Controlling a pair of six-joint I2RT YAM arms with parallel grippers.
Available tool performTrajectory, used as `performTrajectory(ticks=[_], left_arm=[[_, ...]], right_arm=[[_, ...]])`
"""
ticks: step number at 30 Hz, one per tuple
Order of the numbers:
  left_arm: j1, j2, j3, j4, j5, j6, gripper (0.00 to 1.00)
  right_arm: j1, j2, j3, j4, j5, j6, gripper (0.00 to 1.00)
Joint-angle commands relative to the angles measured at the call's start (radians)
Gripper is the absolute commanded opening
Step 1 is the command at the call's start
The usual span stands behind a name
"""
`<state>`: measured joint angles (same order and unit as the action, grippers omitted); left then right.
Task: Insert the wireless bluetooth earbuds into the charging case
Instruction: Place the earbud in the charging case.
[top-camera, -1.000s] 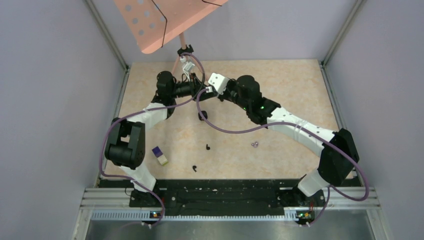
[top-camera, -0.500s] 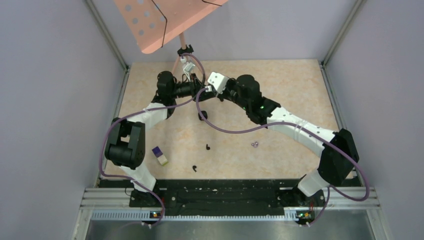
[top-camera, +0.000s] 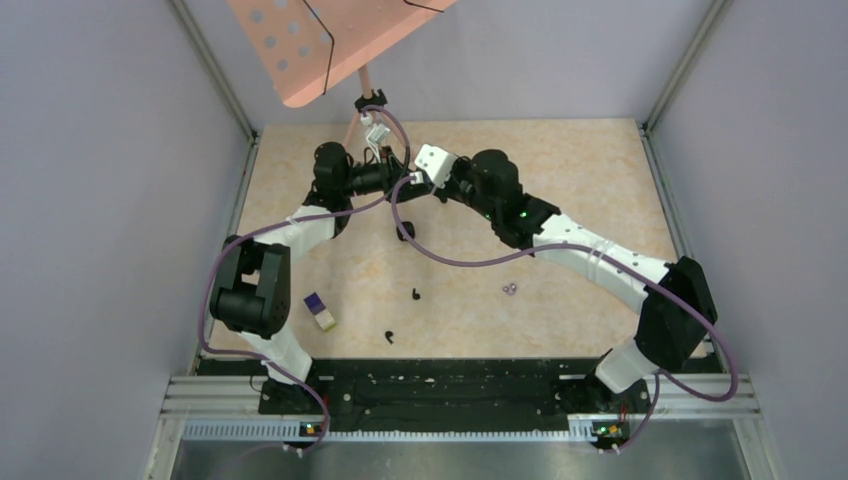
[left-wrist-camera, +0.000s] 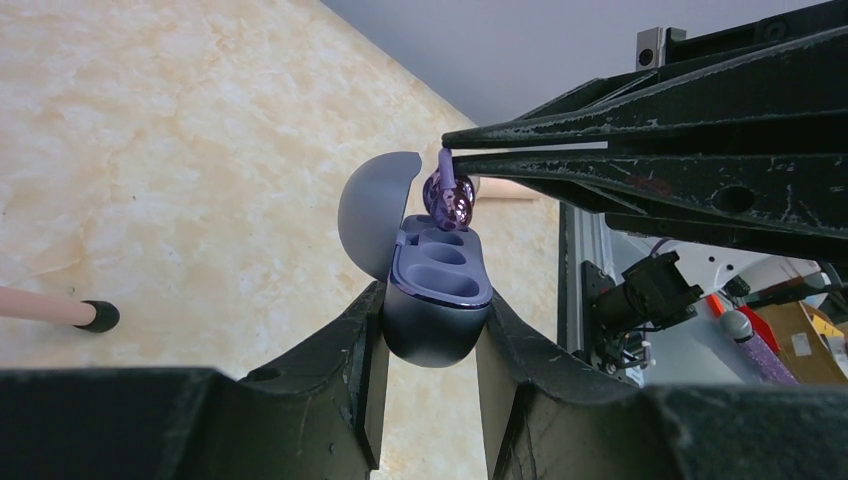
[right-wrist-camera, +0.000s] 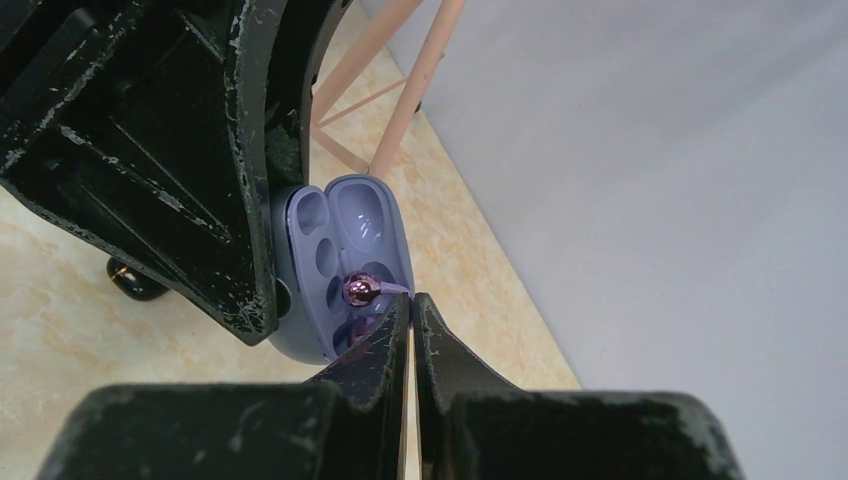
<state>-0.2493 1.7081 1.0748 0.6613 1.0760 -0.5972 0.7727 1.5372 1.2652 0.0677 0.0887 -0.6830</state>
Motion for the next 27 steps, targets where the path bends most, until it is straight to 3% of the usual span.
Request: performTrajectory(ticks=[1, 20, 23, 27], left_arm=[[0.001, -0.04, 0.002, 0.076, 0.005, -0.018, 0.0], [0.004, -0.034, -0.004, 0.091, -0.009, -0.029, 0.0], [0.003, -0.034, -0.008, 0.091, 0.004, -0.02, 0.0], [0.004, -0.041, -0.023, 0.088, 0.021, 0.009, 0.0]], right_arm=[[0.018, 0.016, 0.041, 0.033, -0.011, 0.029, 0.0], [0.024, -0.01, 0.028, -0.058, -0.085, 0.036, 0.0], [0.024, -0.012, 0.038, -0.064, -0.086, 0.05, 0.1], [0.021, -0.034, 0.08, -0.114, -0.064, 0.056, 0.14]])
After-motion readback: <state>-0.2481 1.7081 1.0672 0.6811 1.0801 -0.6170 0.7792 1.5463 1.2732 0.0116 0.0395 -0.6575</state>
